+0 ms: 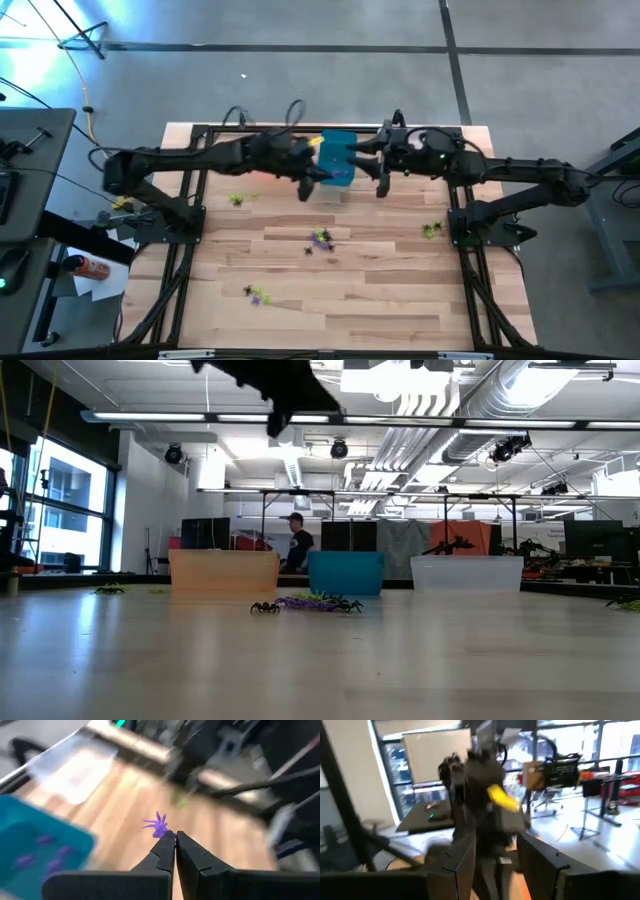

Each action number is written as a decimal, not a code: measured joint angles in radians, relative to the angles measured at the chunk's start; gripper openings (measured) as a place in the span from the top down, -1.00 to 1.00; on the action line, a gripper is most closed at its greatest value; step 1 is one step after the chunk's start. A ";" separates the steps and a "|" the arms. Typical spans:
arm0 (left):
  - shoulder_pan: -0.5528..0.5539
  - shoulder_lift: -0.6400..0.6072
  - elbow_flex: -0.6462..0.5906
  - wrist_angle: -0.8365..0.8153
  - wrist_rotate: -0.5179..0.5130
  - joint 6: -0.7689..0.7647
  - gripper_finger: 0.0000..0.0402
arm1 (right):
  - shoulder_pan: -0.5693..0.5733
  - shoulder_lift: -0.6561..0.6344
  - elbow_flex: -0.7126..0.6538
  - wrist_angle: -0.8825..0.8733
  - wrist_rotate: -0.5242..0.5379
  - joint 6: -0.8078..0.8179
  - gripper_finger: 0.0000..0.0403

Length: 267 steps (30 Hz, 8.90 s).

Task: Sort Halloween decoration
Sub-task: Put the purple spider toy into the blue bin

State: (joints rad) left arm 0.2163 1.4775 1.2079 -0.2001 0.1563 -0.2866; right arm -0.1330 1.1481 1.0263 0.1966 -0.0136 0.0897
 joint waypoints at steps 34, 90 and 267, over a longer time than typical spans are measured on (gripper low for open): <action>0.182 0.726 0.492 -0.417 -0.146 0.237 1.00 | -0.011 0.008 0.000 -0.074 0.129 0.254 0.30; 0.185 0.755 0.761 -0.738 -0.117 0.249 0.08 | -0.014 0.013 0.000 -0.057 0.171 0.247 0.30; -0.158 -0.639 -0.443 0.040 -0.407 0.133 0.09 | 0.137 0.625 0.529 -0.984 0.218 -0.120 1.00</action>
State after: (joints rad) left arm 0.0586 0.8386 0.7650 -0.1605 -0.2509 -0.1539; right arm 0.0041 1.7733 1.5555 -0.7877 0.2042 -0.0300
